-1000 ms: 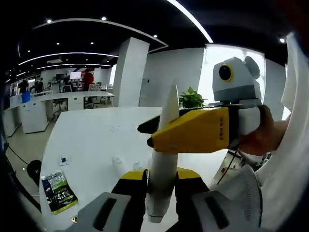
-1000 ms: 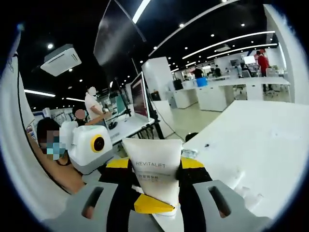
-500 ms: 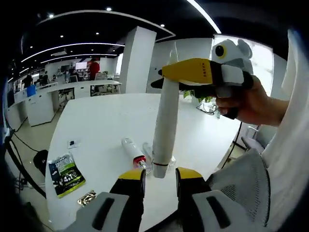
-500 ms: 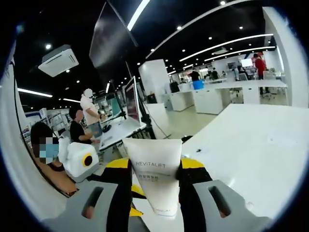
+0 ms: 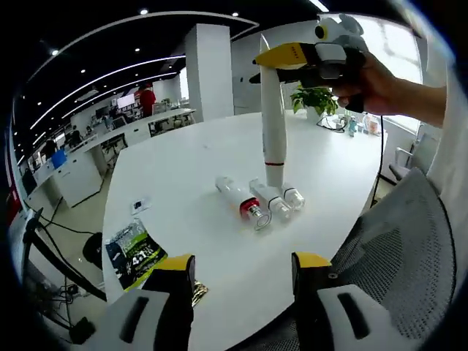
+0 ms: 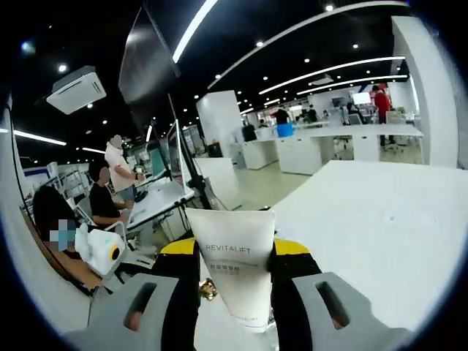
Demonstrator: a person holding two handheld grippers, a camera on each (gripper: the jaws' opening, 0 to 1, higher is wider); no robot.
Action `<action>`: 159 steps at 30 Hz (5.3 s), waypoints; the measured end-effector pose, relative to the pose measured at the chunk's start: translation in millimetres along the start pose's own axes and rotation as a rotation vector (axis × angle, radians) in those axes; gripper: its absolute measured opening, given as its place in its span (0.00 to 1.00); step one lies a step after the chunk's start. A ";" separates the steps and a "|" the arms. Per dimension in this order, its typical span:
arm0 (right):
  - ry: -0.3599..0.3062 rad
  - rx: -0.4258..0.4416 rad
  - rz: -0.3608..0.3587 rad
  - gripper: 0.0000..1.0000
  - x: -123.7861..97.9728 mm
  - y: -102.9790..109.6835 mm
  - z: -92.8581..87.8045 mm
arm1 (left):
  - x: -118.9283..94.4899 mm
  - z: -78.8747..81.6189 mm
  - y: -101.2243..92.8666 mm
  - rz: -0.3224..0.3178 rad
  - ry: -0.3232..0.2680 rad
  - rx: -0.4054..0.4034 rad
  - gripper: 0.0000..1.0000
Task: Arrange the skincare products in the storage area until every visible bottle or jar stands upright without overlapping.
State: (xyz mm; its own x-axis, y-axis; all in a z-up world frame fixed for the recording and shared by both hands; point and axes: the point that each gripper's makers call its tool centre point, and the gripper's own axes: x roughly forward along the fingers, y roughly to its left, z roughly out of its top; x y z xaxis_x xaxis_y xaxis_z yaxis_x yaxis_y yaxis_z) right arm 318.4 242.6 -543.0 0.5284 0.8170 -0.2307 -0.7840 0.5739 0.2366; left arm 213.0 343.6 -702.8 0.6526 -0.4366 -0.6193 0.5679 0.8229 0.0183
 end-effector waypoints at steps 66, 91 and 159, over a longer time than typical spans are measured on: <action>0.015 -0.015 -0.429 0.35 78.0 -215.1 -18.8 | 18.4 -49.4 6.0 0.032 0.213 0.047 0.62; -0.072 -0.023 -0.637 0.37 73.7 -255.1 -36.7 | 17.9 -52.6 8.1 0.038 0.229 0.064 0.60; 0.800 -0.534 0.043 0.15 36.9 -218.7 -26.2 | 18.6 -65.5 -3.1 -0.018 0.299 0.130 0.63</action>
State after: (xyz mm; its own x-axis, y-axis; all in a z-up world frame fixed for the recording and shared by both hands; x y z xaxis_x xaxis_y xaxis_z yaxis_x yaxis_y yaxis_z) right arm 500.9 145.7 -628.0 0.2717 0.4437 -0.8540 -0.9469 0.2817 -0.1550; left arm 190.5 356.7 -765.8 0.4767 -0.3088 -0.8230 0.6496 0.7546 0.0932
